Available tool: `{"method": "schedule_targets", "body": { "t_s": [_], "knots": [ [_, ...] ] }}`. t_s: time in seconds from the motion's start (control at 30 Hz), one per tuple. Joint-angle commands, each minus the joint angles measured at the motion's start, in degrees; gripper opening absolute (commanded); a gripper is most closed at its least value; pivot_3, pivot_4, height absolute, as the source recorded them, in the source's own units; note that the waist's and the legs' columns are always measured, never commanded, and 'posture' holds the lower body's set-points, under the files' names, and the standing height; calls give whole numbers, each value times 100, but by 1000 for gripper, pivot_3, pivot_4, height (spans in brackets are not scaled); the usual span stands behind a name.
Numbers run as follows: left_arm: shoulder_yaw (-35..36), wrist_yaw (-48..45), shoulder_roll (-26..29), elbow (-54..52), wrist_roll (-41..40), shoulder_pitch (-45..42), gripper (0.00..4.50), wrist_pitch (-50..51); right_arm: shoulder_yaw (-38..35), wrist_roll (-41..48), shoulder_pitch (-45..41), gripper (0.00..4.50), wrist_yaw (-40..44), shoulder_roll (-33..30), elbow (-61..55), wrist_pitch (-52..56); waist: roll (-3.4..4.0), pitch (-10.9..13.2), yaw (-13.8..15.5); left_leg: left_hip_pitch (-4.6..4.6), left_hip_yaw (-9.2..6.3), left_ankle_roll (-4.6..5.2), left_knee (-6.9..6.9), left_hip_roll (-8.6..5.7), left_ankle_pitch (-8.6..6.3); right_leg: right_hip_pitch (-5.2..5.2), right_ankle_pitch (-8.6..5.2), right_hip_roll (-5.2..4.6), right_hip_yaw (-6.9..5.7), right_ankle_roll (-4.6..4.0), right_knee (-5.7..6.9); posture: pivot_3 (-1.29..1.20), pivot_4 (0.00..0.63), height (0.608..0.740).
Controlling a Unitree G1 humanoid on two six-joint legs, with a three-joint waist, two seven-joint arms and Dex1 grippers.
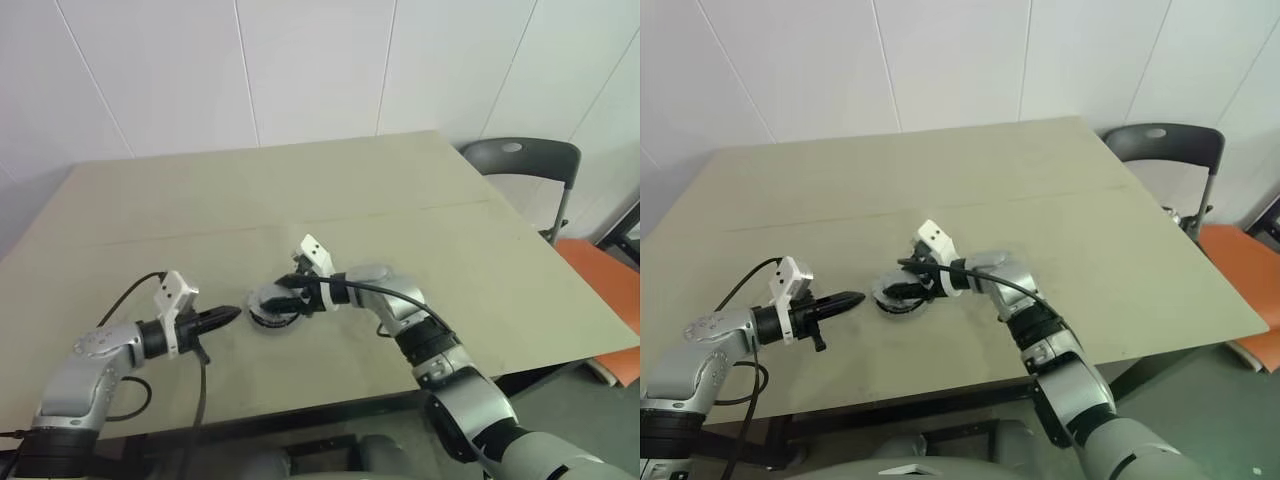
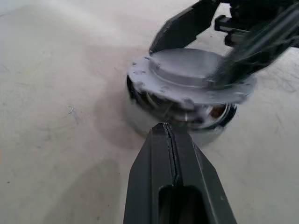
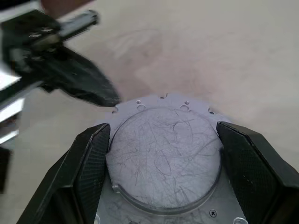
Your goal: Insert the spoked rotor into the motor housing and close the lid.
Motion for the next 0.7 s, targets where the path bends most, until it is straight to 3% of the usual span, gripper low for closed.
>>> {"method": "schedule_targets", "body": {
  "t_s": [0.03,0.33,0.7],
  "knots": [
    [-7,5,49,-73,17,-87,0,-23,124,-36,39,3286,45,-72,-246,-289,0,0,1,-10,0,0,0,0,0,-12,0,0,0,0,1,0,0,740],
    [21,-26,75,-26,12,-59,0,-90,290,-452,96,3286,-538,-13,-186,-1170,-1,1,2,-47,0,-1,12,-2,1,-45,3,-2,-1,-3,6,0,0,740],
    [46,-78,89,40,17,-33,0,-158,789,-852,105,3286,-373,-294,-171,-1163,-2,0,5,-42,0,-1,16,-3,2,-42,4,-2,-1,-5,11,0,0,740]
  ]
}}
